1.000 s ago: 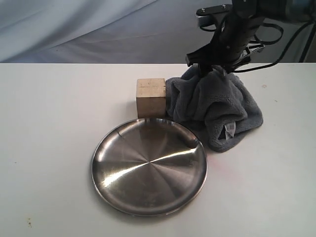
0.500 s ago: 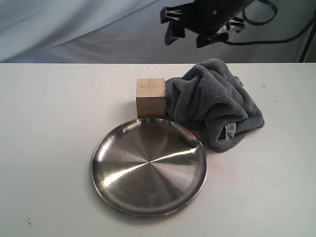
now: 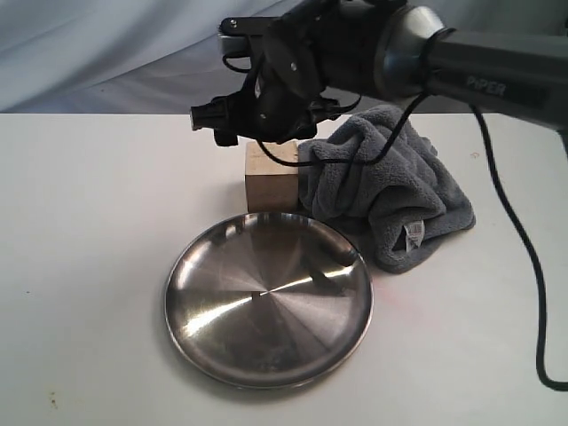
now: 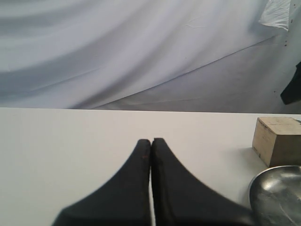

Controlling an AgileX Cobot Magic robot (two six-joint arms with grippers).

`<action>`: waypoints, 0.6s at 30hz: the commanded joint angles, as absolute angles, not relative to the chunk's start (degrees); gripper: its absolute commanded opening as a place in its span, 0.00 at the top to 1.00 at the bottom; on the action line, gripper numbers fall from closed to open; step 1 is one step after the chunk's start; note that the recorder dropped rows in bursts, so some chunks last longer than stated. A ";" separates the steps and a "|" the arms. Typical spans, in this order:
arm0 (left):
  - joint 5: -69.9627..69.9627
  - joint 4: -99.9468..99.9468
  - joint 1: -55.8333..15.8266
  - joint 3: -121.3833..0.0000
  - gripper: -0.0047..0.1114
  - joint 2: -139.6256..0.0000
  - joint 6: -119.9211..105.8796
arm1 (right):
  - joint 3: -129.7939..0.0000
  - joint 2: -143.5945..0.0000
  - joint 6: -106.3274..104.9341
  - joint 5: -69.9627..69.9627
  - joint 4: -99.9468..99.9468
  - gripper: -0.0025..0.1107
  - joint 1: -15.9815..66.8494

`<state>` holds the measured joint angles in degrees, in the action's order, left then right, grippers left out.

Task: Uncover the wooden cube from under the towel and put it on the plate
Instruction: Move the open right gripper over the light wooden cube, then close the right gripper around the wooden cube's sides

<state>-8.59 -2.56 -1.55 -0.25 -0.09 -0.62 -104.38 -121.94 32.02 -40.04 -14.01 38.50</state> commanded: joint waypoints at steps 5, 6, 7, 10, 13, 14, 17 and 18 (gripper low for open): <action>-8.35 -2.52 -1.60 0.00 0.95 0.00 -0.56 | -104.46 -124.38 54.30 -35.39 -30.90 0.38 40.04; -8.35 -2.52 -1.60 0.00 0.95 0.00 -0.56 | -104.46 -124.87 54.61 -35.66 -31.02 0.38 40.04; -8.35 -2.52 -1.60 0.00 0.95 0.00 -0.56 | -104.46 -124.98 54.61 -35.66 -31.02 0.37 40.04; -8.35 -2.52 -1.60 0.00 0.95 0.00 -0.56 | -104.46 -125.92 54.49 -35.68 -31.01 0.37 40.04; -8.35 -2.52 -1.60 0.00 0.95 0.00 -0.56 | -104.46 -126.93 54.70 -35.26 -32.39 0.31 40.04; -8.35 -2.52 -1.60 0.00 0.95 0.00 -0.56 | -104.46 -127.28 54.94 -35.03 -33.92 0.28 40.04; -8.35 -2.52 -1.60 0.00 0.95 0.00 -0.56 | -104.46 -128.15 56.75 -35.03 -37.29 0.21 40.04; -8.35 -2.52 -1.60 0.00 0.95 0.00 -0.56 | -104.46 -128.41 57.37 -35.03 -38.11 0.20 40.04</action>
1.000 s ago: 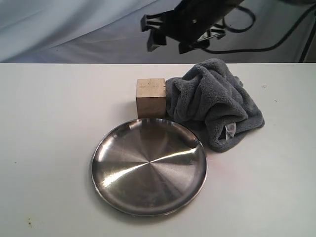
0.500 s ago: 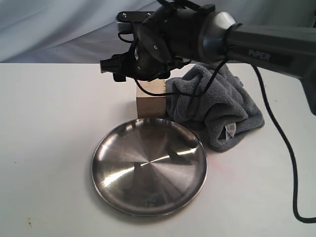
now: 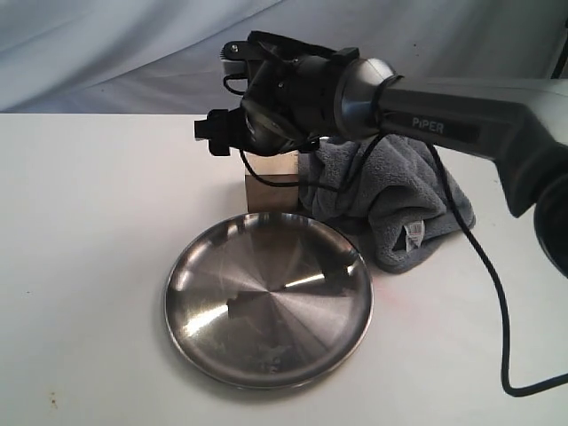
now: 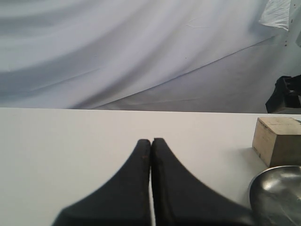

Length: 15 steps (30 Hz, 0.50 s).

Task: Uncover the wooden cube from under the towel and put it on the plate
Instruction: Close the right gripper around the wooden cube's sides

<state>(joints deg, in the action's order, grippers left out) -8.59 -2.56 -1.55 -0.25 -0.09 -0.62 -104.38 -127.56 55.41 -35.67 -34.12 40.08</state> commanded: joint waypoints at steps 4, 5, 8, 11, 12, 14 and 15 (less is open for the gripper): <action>-8.35 -2.52 -1.60 0.00 0.95 0.00 -0.56 | -104.46 -129.40 61.41 -35.16 -42.54 0.20 40.04; -8.35 -2.52 -1.60 0.00 0.95 0.00 -0.56 | -104.46 -129.52 61.94 -35.16 -43.08 0.20 40.04; -8.35 -2.52 -1.60 0.00 0.95 0.00 -0.56 | -104.46 -130.42 63.33 -34.77 -44.62 0.20 40.04; -8.35 -2.52 -1.60 0.00 0.95 0.00 -0.56 | -104.46 -131.87 65.56 -34.77 -46.89 0.20 40.04; -8.35 -2.52 -1.60 0.00 0.95 0.00 -0.56 | -104.46 -132.19 66.03 -34.52 -47.21 0.20 40.04; -8.35 -2.52 -1.60 0.00 0.95 0.00 -0.56 | -104.46 -132.58 66.22 -33.24 -47.85 0.20 40.04; -8.35 -2.52 -1.60 0.00 0.95 0.00 -0.56 | -104.46 -132.83 66.21 -32.50 -48.03 0.20 40.04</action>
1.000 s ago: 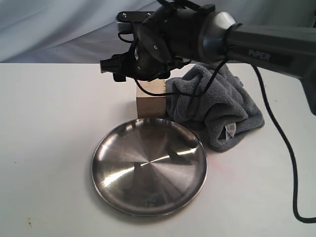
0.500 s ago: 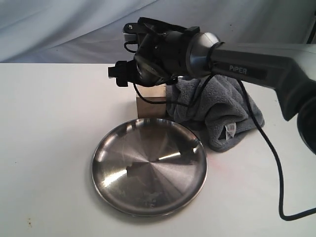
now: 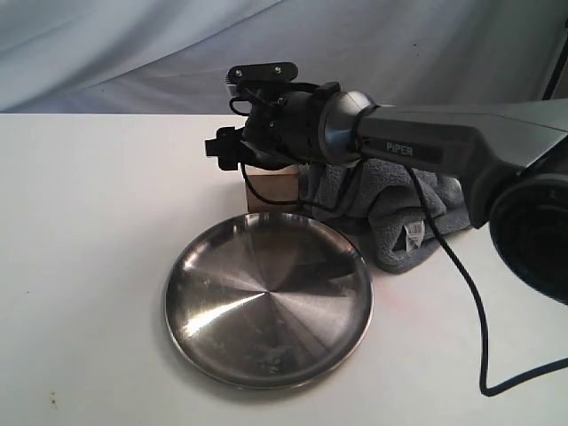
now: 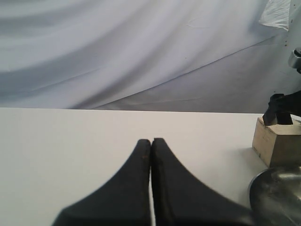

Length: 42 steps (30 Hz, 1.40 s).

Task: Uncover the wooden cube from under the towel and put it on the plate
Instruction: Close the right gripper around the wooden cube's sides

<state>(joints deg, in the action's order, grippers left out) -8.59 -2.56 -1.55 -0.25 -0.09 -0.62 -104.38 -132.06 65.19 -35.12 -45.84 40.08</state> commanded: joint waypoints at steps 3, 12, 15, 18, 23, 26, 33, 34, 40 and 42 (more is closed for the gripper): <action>-8.35 -2.52 -1.60 0.00 0.95 0.00 -0.56 | -104.46 -133.41 67.33 -31.30 -48.64 0.20 40.04; -8.35 -2.52 -1.60 0.00 0.95 0.00 -0.56 | -104.46 -135.68 69.69 -32.36 -50.15 0.21 40.04; -8.35 -2.52 -1.60 0.00 0.95 0.00 -0.56 | -104.46 -135.70 69.69 -33.64 -50.15 0.21 40.04; -8.35 -2.52 -1.60 0.00 0.95 0.00 -0.56 | -104.46 -133.55 67.68 -32.21 -52.55 0.21 40.19; -8.35 -2.52 -1.60 0.00 0.95 0.00 -0.56 | -104.46 -131.92 69.40 -34.80 -53.73 0.21 40.19; -8.35 -2.52 -1.60 0.00 0.95 0.00 -0.56 | -104.46 -132.72 69.06 -34.80 -53.58 0.21 40.19; -8.35 -2.52 -1.60 0.00 0.95 0.00 -0.56 | -104.46 -135.07 67.25 -32.56 -52.49 0.21 40.19; -8.35 -2.52 -1.60 0.00 0.95 0.00 -0.56 | -104.46 -135.07 67.12 -32.25 -51.55 0.21 40.19; -8.35 -2.52 -1.60 0.00 0.95 0.00 -0.56 | -104.46 -135.47 66.89 -35.78 -50.29 0.23 40.19; -8.35 -2.52 -1.60 0.00 0.95 0.00 -0.56 | -104.46 -135.56 66.22 -36.46 -50.29 0.27 40.19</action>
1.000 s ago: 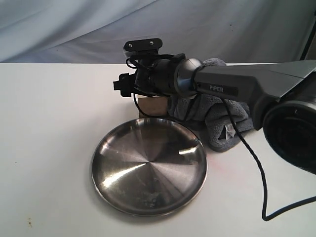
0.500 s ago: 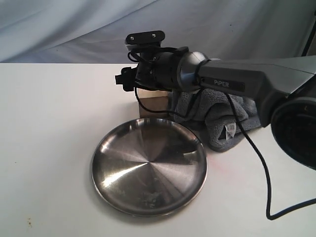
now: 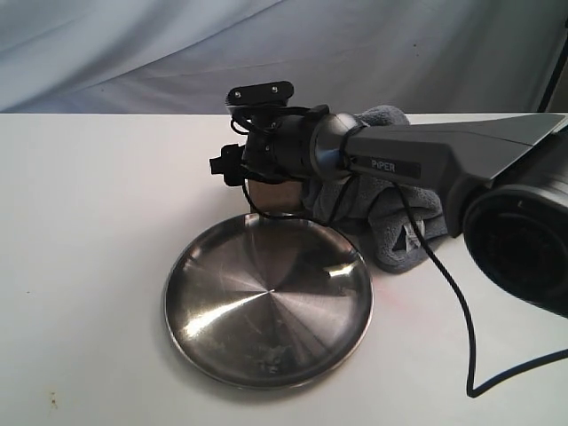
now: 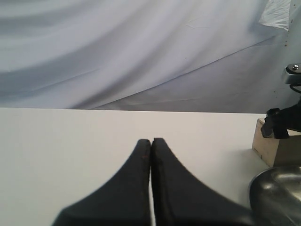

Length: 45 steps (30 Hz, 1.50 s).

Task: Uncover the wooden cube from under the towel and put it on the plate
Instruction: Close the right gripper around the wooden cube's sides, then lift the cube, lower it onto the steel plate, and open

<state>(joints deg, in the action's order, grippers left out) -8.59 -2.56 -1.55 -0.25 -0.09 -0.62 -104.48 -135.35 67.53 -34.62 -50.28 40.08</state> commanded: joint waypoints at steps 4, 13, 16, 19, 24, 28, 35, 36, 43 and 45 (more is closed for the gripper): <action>-8.35 -2.52 -1.60 0.00 0.95 0.00 -0.56 | -104.46 -135.56 65.98 -36.63 -49.86 0.37 40.19; -8.35 -2.52 -1.60 0.00 0.95 0.00 -0.56 | -104.46 -133.34 64.43 -37.59 -48.94 0.49 41.13; -8.35 -2.52 -1.60 0.00 0.95 0.00 -0.56 | -104.46 -131.52 64.29 -37.59 -49.24 0.49 41.38; -8.35 -2.52 -1.60 0.00 0.95 0.00 -0.56 | -104.46 -130.06 64.26 -37.59 -49.24 0.49 41.38; -8.35 -2.52 -1.60 0.00 0.95 0.00 -0.56 | -104.46 -127.33 60.14 -37.59 -47.37 0.49 41.38; -8.35 -2.52 -1.60 0.00 0.95 0.00 -0.56 | -104.46 -125.00 53.90 -38.16 -43.06 0.49 41.97; -8.35 -2.52 -1.60 0.00 0.95 0.00 -0.72 | -104.46 -123.55 31.30 -47.33 -25.70 0.49 45.17; -8.35 -2.52 -1.60 0.00 0.95 0.00 -0.72 | -104.46 -123.55 28.23 -48.35 -23.80 0.49 45.56; -8.35 -2.52 -1.60 0.00 0.95 0.00 -0.72 | -103.04 -123.55 20.55 -51.86 -18.81 0.49 49.14; -8.35 -2.52 -1.60 0.00 0.95 0.00 -0.49 | -101.70 -123.55 19.59 -52.79 -18.81 0.49 49.87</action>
